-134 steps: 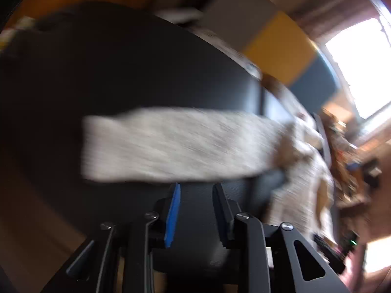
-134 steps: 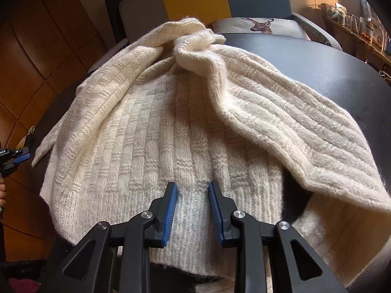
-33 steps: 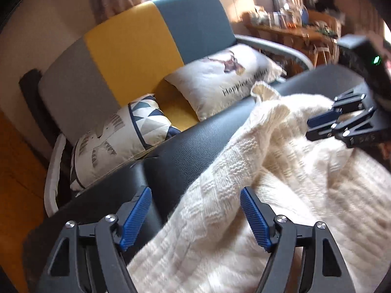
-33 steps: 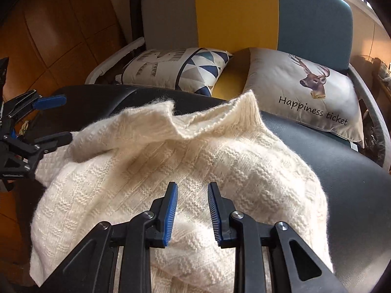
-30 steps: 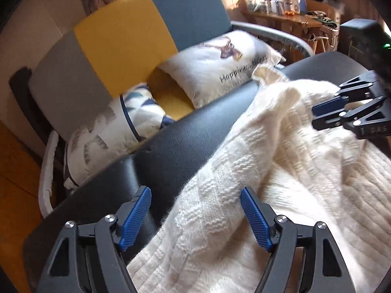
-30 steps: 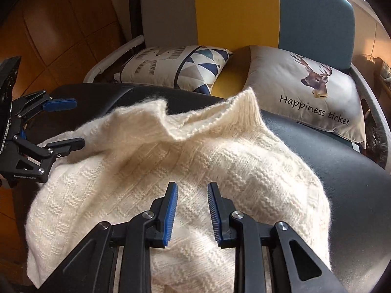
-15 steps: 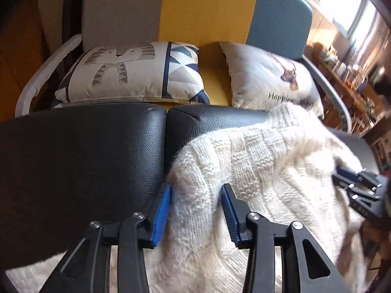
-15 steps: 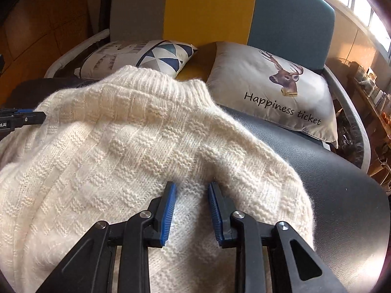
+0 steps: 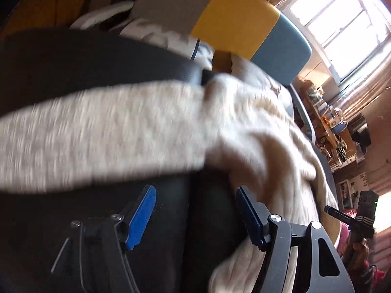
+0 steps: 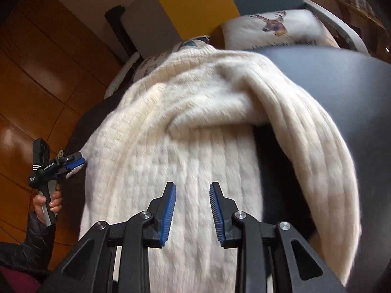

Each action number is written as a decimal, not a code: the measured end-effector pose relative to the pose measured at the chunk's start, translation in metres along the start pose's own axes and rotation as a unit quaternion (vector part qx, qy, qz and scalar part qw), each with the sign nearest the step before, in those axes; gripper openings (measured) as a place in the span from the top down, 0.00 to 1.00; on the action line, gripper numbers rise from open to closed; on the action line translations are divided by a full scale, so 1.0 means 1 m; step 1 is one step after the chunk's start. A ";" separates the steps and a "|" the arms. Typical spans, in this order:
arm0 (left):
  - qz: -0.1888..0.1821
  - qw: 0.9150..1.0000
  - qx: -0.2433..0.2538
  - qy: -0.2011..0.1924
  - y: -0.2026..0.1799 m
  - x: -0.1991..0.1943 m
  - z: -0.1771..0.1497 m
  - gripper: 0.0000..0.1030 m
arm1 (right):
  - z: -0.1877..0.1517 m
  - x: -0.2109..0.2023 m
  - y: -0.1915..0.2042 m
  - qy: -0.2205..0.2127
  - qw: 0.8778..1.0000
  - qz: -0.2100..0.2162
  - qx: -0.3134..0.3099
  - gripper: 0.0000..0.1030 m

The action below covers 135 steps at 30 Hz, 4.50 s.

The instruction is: Fold clothes

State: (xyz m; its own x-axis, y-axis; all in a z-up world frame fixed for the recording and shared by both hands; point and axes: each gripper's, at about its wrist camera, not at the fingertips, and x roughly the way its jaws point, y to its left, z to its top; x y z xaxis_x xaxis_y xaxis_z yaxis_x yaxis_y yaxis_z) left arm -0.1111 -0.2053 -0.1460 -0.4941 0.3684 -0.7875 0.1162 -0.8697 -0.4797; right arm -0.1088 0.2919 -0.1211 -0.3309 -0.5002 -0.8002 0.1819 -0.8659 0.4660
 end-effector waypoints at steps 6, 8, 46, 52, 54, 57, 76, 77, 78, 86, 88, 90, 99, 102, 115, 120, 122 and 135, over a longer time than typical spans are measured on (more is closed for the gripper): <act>-0.005 1.000 -0.001 0.004 -0.011 -0.014 -0.037 0.33 | -0.046 0.002 -0.015 0.008 0.998 -0.033 0.043 0.72; -0.006 1.000 0.001 0.006 -0.016 -0.017 -0.048 0.33 | -0.052 0.002 -0.013 0.002 0.998 -0.035 0.042 0.72; -0.024 0.999 -0.003 0.022 -0.036 -0.036 -0.115 0.32 | -0.065 0.010 -0.038 -0.011 0.995 0.030 0.093 0.55; -0.036 0.999 -0.009 0.033 -0.040 -0.029 -0.120 0.32 | -0.067 0.015 -0.006 -0.020 0.997 -0.077 -0.014 0.58; -0.036 0.999 -0.007 0.034 -0.040 -0.029 -0.123 0.32 | -0.068 0.020 0.014 -0.011 0.986 -0.150 -0.079 0.80; -0.035 0.999 -0.006 0.035 -0.041 -0.030 -0.126 0.32 | -0.078 0.031 0.057 0.012 0.948 -0.240 -0.208 0.90; -0.082 0.994 -0.064 0.044 -0.033 -0.012 -0.096 0.28 | -0.095 -0.051 0.020 -0.055 0.960 -0.255 -0.102 0.78; -0.084 0.993 -0.067 0.044 -0.035 -0.009 -0.094 0.28 | -0.097 -0.056 0.023 -0.065 0.964 -0.235 -0.104 0.78; -0.085 0.993 -0.071 0.045 -0.037 -0.007 -0.092 0.28 | -0.096 -0.054 0.030 -0.071 0.968 -0.216 -0.107 0.78; 0.006 0.999 0.010 0.049 -0.075 0.018 -0.084 0.73 | -0.072 0.010 0.064 -0.035 0.981 -0.157 -0.105 0.76; 0.029 0.998 0.018 0.053 -0.076 0.024 -0.085 0.89 | -0.072 0.025 0.065 -0.015 0.982 -0.157 -0.102 0.76; 0.045 0.998 0.017 0.046 -0.071 0.024 -0.079 0.92 | -0.072 0.039 0.066 0.004 0.983 -0.154 -0.098 0.76; 0.093 0.995 0.001 0.026 -0.037 0.010 -0.036 0.88 | -0.100 0.043 0.071 -0.022 0.993 -0.083 -0.085 0.69; 0.025 0.999 -0.028 0.038 -0.033 -0.005 -0.049 0.56 | -0.100 0.035 0.064 -0.018 0.997 -0.054 -0.049 0.67; 0.005 0.996 0.074 0.054 -0.075 -0.015 -0.138 0.92 | -0.092 0.004 0.032 -0.048 0.998 -0.033 0.016 0.68; -0.005 0.997 0.071 0.029 -0.078 -0.045 -0.115 0.94 | -0.101 0.010 0.033 -0.045 0.997 -0.059 -0.001 0.68; -0.008 0.997 0.070 0.018 -0.079 -0.058 -0.105 0.94 | -0.106 0.012 0.033 -0.044 0.997 -0.061 -0.008 0.67; 0.016 0.997 -0.066 0.033 0.013 -0.052 -0.110 0.72 | -0.110 0.013 0.025 -0.049 0.998 -0.042 0.006 0.67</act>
State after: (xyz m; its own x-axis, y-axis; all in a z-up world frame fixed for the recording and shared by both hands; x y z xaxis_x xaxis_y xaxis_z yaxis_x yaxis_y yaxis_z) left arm 0.0108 -0.1995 -0.1540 -0.4306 0.3662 -0.8249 0.2462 -0.8316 -0.4978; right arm -0.0065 0.2632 -0.1617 -0.4334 -0.4224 -0.7961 0.1390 -0.9041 0.4041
